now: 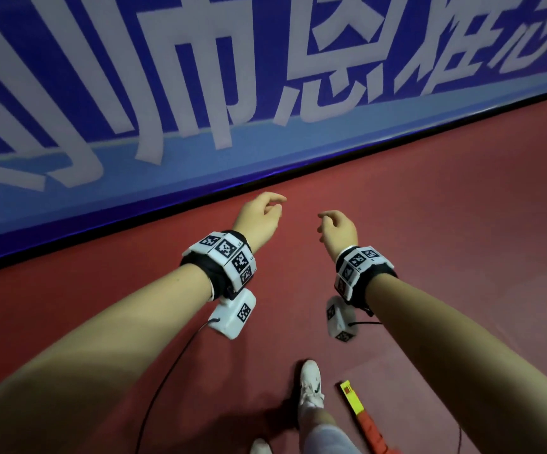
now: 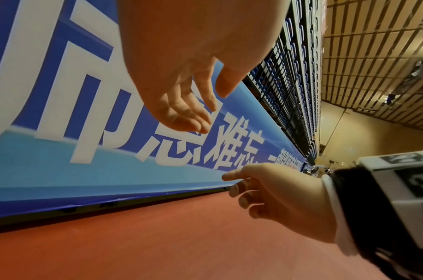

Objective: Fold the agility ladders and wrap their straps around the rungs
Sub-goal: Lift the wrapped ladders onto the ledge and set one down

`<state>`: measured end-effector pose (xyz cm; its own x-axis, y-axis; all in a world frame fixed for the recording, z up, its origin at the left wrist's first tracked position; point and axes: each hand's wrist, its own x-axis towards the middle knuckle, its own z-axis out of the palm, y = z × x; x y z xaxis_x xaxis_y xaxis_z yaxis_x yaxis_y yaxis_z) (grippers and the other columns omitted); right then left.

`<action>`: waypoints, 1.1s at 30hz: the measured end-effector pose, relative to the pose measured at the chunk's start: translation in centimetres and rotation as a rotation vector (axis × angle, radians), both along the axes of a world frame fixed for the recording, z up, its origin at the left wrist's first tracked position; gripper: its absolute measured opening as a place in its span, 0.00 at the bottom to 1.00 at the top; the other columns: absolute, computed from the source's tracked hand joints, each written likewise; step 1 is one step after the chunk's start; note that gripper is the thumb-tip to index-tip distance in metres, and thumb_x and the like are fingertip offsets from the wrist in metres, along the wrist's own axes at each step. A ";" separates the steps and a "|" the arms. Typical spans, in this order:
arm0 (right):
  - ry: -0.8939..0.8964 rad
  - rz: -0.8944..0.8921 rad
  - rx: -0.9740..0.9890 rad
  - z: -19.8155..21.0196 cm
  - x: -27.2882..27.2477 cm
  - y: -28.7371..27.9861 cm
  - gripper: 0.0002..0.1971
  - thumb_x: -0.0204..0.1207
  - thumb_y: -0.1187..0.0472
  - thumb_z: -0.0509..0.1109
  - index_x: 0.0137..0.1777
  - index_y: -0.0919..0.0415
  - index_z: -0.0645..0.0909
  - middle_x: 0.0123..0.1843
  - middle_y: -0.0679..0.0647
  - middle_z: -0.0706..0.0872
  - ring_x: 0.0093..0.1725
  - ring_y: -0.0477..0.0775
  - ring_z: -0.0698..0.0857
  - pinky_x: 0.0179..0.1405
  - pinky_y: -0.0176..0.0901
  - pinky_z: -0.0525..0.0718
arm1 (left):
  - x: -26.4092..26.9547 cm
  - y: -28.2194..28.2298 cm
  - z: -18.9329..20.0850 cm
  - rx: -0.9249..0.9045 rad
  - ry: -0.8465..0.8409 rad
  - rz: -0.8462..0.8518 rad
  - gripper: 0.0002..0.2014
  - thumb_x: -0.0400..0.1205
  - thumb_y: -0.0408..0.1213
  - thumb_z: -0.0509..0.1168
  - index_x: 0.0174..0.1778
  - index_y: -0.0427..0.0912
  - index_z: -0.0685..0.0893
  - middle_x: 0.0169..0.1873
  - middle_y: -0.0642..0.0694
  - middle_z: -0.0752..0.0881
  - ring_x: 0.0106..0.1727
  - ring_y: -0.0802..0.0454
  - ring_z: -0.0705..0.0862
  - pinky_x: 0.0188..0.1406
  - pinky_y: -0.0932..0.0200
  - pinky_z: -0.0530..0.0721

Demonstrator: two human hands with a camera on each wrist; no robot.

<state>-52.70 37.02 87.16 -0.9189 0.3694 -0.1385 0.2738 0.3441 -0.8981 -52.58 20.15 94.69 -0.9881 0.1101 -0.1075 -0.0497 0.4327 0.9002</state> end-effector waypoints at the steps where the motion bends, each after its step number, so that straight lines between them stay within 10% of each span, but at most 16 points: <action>1: -0.020 0.011 0.010 -0.4 1.5 -0.4 0.13 0.79 0.62 0.58 0.54 0.56 0.84 0.38 0.51 0.85 0.39 0.56 0.84 0.49 0.57 0.85 | 1.0 -0.3 -0.4 -0.002 -0.011 -0.007 0.12 0.85 0.33 0.57 0.49 0.57 0.81 0.35 0.52 0.82 0.36 0.51 0.82 0.30 0.62 0.78; 9: -0.155 0.082 0.128 -4.8 8.4 0.2 0.15 0.79 0.63 0.57 0.58 0.58 0.84 0.46 0.58 0.88 0.46 0.64 0.86 0.49 0.59 0.86 | 6.5 0.1 -5.2 -0.059 -0.081 -0.032 0.11 0.85 0.36 0.57 0.54 0.55 0.82 0.52 0.43 0.86 0.47 0.46 0.86 0.54 0.50 0.85; 17: -0.317 0.175 0.207 -13.1 13.0 5.5 0.15 0.80 0.63 0.59 0.61 0.58 0.83 0.51 0.59 0.88 0.49 0.62 0.85 0.48 0.47 0.81 | 10.8 5.8 -14.8 -0.213 -0.188 -0.095 0.12 0.86 0.40 0.58 0.62 0.50 0.83 0.53 0.49 0.84 0.55 0.52 0.82 0.54 0.59 0.77; 33: -0.854 0.749 0.511 -51.1 30.4 25.7 0.22 0.84 0.57 0.59 0.77 0.54 0.71 0.70 0.63 0.78 0.67 0.63 0.79 0.65 0.46 0.76 | 24.4 22.4 -50.6 -0.363 -0.500 -0.098 0.14 0.86 0.39 0.59 0.66 0.46 0.82 0.63 0.43 0.84 0.64 0.44 0.81 0.65 0.54 0.77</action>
<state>-22.35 62.76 36.09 -0.6133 -0.0186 -0.7897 0.2900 0.9246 -0.2470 -28.20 42.52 44.09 -0.7956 0.0675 -0.6021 -0.3717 0.7303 0.5731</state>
